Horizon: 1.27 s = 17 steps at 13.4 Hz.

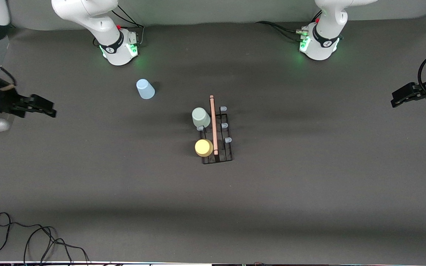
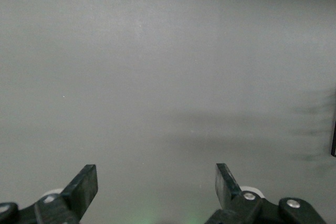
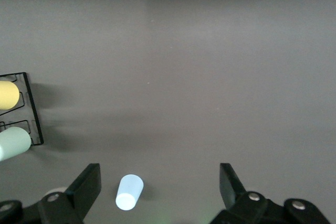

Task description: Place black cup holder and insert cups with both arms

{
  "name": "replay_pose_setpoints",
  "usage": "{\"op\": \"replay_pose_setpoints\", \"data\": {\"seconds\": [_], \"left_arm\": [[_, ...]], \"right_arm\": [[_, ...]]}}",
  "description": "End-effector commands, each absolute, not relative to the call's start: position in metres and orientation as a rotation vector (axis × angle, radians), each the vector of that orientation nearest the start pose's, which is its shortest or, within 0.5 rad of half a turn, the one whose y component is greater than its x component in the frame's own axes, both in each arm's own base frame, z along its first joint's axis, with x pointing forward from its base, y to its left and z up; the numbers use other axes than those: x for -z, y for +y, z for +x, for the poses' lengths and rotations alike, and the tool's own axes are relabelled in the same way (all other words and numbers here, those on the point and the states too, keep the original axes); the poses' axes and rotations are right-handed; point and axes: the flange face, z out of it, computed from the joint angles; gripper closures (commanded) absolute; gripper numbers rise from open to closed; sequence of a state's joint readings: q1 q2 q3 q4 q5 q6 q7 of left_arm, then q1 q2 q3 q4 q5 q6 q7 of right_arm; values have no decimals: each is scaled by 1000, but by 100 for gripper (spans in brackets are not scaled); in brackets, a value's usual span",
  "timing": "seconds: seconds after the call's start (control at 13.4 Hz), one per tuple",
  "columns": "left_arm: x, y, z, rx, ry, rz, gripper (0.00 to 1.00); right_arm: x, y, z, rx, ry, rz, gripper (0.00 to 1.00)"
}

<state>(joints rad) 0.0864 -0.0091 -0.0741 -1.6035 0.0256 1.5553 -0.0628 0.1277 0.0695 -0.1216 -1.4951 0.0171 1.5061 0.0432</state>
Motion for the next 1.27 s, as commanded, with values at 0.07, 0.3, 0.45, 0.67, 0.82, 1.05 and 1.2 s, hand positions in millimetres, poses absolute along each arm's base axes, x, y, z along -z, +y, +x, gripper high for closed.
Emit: {"op": "replay_pose_setpoints", "data": {"seconds": [0.07, 0.3, 0.45, 0.67, 0.82, 1.05, 1.2], "left_arm": [[-607, 14, 553, -40, -131, -3122, 0], [-604, 13, 555, -33, -128, -3123, 0], [-603, 14, 556, -35, -131, -3123, 0], [-603, 16, 559, -12, -133, -3125, 0], [-600, 17, 562, 0, -138, -3126, 0], [-600, 16, 561, -9, -138, -3125, 0], [-600, 13, 561, -11, -143, -3127, 0]], "right_arm": [[-621, -20, 562, -58, 42, -3151, 0], [-623, -23, 562, -47, 45, -3161, 0], [-625, -16, 560, -39, 25, -3162, 0], [-624, -15, 564, -34, 25, -3165, 0], [-624, -15, 564, -35, 20, -3165, 0], [-624, -13, 564, -37, 20, -3164, 0], [-624, -14, 563, -42, 23, -3162, 0]]}}
